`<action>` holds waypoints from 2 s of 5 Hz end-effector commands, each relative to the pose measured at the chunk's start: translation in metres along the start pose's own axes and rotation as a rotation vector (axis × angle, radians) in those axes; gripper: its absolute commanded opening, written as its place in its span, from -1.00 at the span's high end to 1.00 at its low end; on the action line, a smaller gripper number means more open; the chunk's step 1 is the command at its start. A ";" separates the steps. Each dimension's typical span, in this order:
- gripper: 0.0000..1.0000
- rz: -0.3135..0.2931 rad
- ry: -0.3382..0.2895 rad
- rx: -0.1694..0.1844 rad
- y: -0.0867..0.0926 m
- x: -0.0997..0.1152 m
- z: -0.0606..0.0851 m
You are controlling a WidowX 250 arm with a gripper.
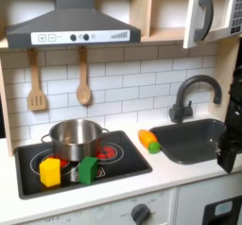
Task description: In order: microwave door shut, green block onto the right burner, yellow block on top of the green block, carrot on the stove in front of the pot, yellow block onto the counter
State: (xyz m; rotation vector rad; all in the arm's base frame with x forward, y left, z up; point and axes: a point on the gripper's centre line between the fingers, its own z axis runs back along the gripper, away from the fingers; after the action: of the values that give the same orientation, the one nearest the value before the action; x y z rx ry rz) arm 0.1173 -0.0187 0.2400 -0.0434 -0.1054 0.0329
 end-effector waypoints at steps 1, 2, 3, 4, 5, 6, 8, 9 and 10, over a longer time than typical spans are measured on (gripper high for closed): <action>-1.00 0.000 -0.001 -0.002 0.000 0.000 0.000; -1.00 -0.012 0.012 -0.012 0.001 0.004 -0.007; -1.00 -0.002 0.024 -0.007 0.004 0.004 -0.012; -1.00 -0.008 0.017 -0.011 0.004 0.001 -0.008; -1.00 -0.016 0.016 -0.022 0.006 0.001 -0.012; -1.00 0.004 -0.020 -0.057 0.013 0.016 -0.019; -1.00 0.061 -0.030 -0.060 0.025 0.042 -0.030; -1.00 0.063 -0.059 -0.061 0.032 0.059 -0.037; -1.00 0.097 -0.075 -0.074 0.040 0.075 -0.038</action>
State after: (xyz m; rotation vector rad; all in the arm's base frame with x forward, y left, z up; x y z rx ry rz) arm 0.1935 0.0227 0.2093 -0.1219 -0.1835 0.1317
